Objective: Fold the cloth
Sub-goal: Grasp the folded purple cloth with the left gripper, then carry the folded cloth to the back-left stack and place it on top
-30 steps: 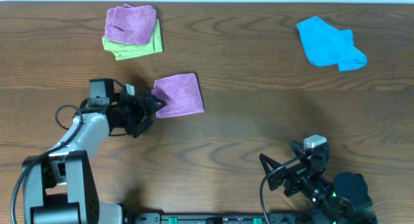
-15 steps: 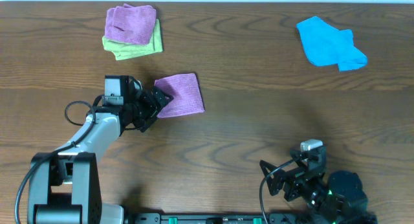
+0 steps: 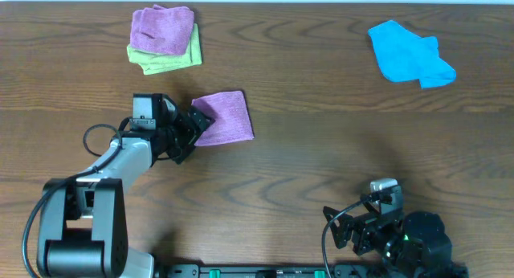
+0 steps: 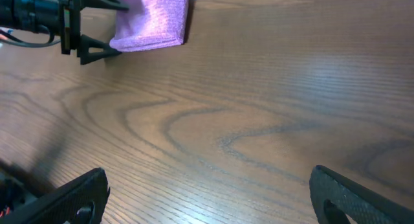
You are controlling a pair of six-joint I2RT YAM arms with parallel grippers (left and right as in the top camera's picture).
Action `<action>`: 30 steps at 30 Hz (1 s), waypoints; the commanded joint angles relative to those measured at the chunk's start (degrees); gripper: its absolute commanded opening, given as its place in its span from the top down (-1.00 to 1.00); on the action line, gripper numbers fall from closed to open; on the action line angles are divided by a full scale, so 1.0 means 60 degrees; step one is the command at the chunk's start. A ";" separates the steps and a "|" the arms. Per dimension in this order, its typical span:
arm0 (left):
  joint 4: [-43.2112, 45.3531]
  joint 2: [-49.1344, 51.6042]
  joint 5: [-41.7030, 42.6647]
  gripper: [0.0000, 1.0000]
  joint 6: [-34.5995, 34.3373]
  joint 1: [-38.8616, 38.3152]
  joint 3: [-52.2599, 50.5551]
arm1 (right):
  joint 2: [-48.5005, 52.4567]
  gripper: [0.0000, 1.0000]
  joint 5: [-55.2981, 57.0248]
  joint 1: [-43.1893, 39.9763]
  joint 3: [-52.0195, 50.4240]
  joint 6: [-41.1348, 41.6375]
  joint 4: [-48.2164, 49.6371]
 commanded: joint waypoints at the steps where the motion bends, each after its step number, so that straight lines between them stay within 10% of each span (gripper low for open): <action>1: 0.0288 0.0637 -0.0313 -0.90 -0.0244 -0.0146 -0.0058 | -0.0055 -0.99 0.0062 -0.0069 -0.0058 0.0164 -0.0047; 5: 0.1137 0.1162 -0.0255 -0.44 -0.0288 -0.0382 -0.0055 | -0.0055 -0.99 0.0062 -0.0069 -0.0058 0.0164 -0.0047; 9: 0.2200 0.1585 0.0219 0.88 -0.0058 -0.0495 -0.0055 | -0.0055 -0.98 0.0062 -0.0069 -0.0058 0.0164 -0.0047; 20: 0.3020 0.1475 0.1457 0.89 -0.1249 -0.0433 0.2874 | -0.0055 -0.98 0.0062 -0.0069 -0.0058 0.0164 -0.0047; 30: 0.0033 0.1832 -0.2091 0.89 0.0175 -0.0259 0.7796 | -0.0055 -0.99 0.0062 -0.0069 -0.0058 0.0164 -0.0047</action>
